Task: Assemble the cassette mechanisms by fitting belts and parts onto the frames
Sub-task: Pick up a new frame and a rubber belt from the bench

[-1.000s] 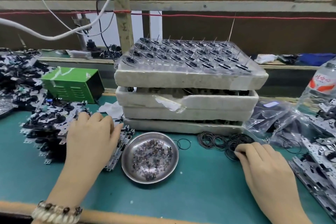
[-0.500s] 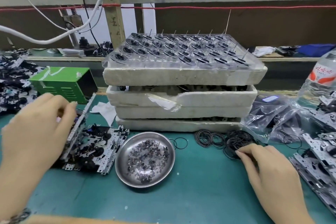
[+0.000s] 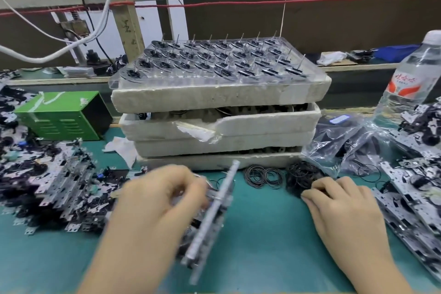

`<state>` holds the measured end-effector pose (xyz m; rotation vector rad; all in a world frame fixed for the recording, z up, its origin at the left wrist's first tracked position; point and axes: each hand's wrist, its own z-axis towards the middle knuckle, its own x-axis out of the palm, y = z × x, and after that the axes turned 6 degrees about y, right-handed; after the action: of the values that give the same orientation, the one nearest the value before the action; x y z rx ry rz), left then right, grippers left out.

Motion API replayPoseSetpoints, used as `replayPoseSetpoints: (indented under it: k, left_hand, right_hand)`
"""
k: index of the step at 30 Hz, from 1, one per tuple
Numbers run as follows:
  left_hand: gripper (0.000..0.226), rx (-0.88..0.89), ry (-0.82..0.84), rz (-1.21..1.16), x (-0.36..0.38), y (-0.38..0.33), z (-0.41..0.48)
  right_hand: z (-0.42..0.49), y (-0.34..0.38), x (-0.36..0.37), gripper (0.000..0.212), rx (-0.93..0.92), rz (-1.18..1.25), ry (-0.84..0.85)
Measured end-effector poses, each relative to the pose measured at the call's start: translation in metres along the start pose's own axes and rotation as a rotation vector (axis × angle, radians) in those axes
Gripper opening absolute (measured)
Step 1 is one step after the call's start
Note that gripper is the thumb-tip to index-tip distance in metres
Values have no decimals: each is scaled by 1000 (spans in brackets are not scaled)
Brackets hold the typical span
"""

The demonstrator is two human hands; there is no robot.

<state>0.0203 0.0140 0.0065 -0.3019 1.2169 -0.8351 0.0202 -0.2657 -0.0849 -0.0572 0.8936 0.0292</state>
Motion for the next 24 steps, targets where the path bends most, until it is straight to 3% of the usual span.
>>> replayPoseSetpoints:
  k: [4, 8, 11, 14, 18, 24]
  left_hand:
    - [32, -108, 187, -513, 58, -36, -1]
    - [41, -351, 232, -722, 91, -31, 7]
    - [40, -286, 160, -527, 94, -24, 3]
    - [37, -201, 112, -223, 89, -16, -2]
    - [16, -104, 167, 82, 84, -22, -9]
    - [30, -149, 332, 312, 93, -30, -17]
  right_hand:
    - [-3, -5, 0, 8, 116, 54, -4]
    - [-5, -8, -6, 11, 336, 363, 22]
    - [-4, -11, -8, 11, 487, 583, -15]
    - [-3, -8, -10, 12, 521, 655, -72]
    - [-1, -2, -12, 6, 494, 694, -109]
    - [-3, -4, -11, 10, 447, 740, -133]
